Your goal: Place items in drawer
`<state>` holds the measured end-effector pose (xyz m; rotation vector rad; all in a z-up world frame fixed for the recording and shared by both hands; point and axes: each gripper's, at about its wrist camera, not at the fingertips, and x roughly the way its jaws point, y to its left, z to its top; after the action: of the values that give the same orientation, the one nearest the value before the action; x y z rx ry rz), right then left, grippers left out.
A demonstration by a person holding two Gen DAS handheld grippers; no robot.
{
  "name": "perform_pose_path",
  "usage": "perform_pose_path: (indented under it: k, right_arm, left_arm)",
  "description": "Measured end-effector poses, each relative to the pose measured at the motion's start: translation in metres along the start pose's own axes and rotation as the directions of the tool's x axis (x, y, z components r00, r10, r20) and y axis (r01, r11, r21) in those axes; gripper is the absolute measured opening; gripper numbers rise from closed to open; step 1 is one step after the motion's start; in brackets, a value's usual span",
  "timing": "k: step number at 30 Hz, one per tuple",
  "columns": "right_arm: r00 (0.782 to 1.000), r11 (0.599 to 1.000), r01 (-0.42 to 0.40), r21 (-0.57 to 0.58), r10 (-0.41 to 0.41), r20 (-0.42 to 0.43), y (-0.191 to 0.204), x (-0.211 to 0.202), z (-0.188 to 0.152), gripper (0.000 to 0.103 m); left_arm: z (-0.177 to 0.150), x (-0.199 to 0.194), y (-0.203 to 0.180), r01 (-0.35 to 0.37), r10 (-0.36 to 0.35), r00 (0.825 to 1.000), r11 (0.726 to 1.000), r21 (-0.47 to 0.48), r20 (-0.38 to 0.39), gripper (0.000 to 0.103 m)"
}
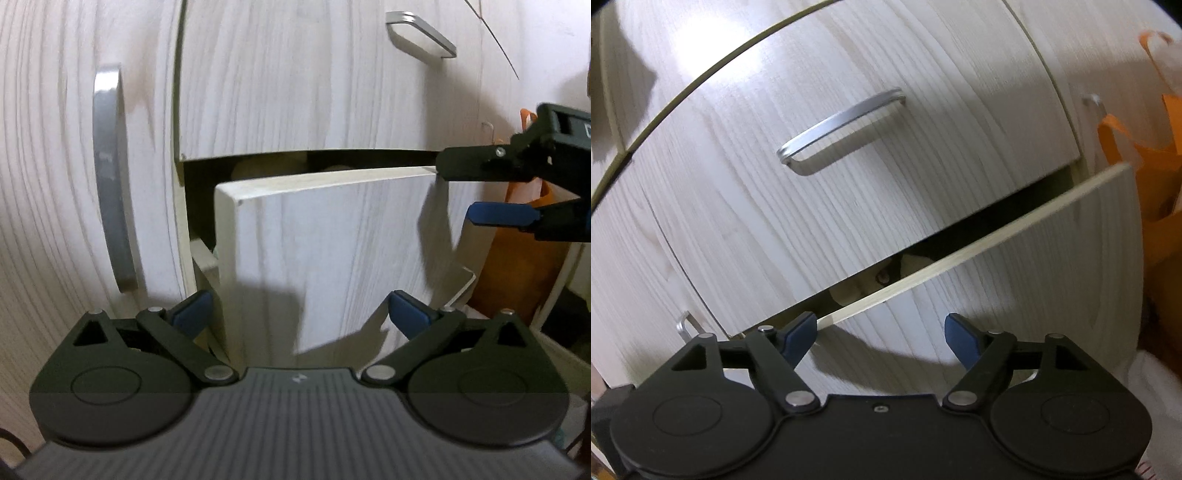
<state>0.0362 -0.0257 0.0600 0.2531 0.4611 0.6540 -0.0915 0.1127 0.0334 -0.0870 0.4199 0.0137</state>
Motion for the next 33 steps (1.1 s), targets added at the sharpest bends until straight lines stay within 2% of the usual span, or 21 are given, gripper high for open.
perform_pose_path:
  k: [2, 6, 11, 17, 20, 24, 27, 29, 33]
  right_arm:
    - [1.0, 0.998, 0.026, -0.058, -0.025, 0.013, 0.007, -0.001, 0.0, 0.08]
    - [1.0, 1.0, 0.012, 0.015, -0.012, 0.008, -0.001, 0.001, 0.001, 0.083]
    - [1.0, 1.0, 0.011, 0.011, -0.011, 0.006, 0.0, 0.008, 0.003, 0.084]
    - [1.0, 1.0, 0.006, 0.001, -0.006, 0.029, 0.0, 0.011, 0.001, 0.083]
    - [0.996, 0.991, 0.078, -0.111, -0.072, 0.057, 0.02, 0.012, 0.003, 0.083]
    - [0.992, 0.971, 0.118, -0.21, -0.106, 0.068, 0.038, 0.01, 0.002, 0.08]
    - [0.993, 0.977, 0.099, -0.188, -0.086, 0.077, 0.032, 0.01, 0.0, 0.083]
    - [0.994, 0.983, 0.082, -0.162, -0.069, 0.079, 0.025, 0.009, -0.001, 0.09]
    - [0.996, 0.987, 0.059, -0.147, -0.049, 0.071, 0.019, 0.007, -0.001, 0.09]
  left_arm:
    - [-0.001, 0.001, -0.003, -0.007, 0.007, 1.0, 1.0, 0.003, -0.005, 0.103]
    - [-0.004, 0.004, -0.008, -0.015, 0.015, 1.0, 1.0, 0.018, 0.007, 0.103]
    - [-0.004, 0.002, -0.002, -0.012, 0.013, 1.0, 0.999, -0.053, 0.02, 0.103]
    - [-0.01, -0.005, 0.005, -0.021, 0.024, 0.999, 0.997, -0.075, 0.035, 0.102]
    - [-0.013, -0.003, 0.003, -0.032, 0.036, 0.998, 0.996, -0.079, 0.042, 0.102]
    - [-0.015, -0.005, 0.001, -0.037, 0.041, 0.998, 0.996, -0.085, 0.044, 0.102]
    - [-0.017, -0.009, 0.001, -0.035, 0.039, 0.998, 0.995, -0.09, 0.043, 0.102]
    - [-0.019, -0.012, 0.001, -0.033, 0.037, 0.998, 0.994, -0.101, 0.042, 0.102]
    - [-0.023, -0.015, -0.002, -0.029, 0.032, 0.999, 0.996, -0.087, 0.033, 0.102]
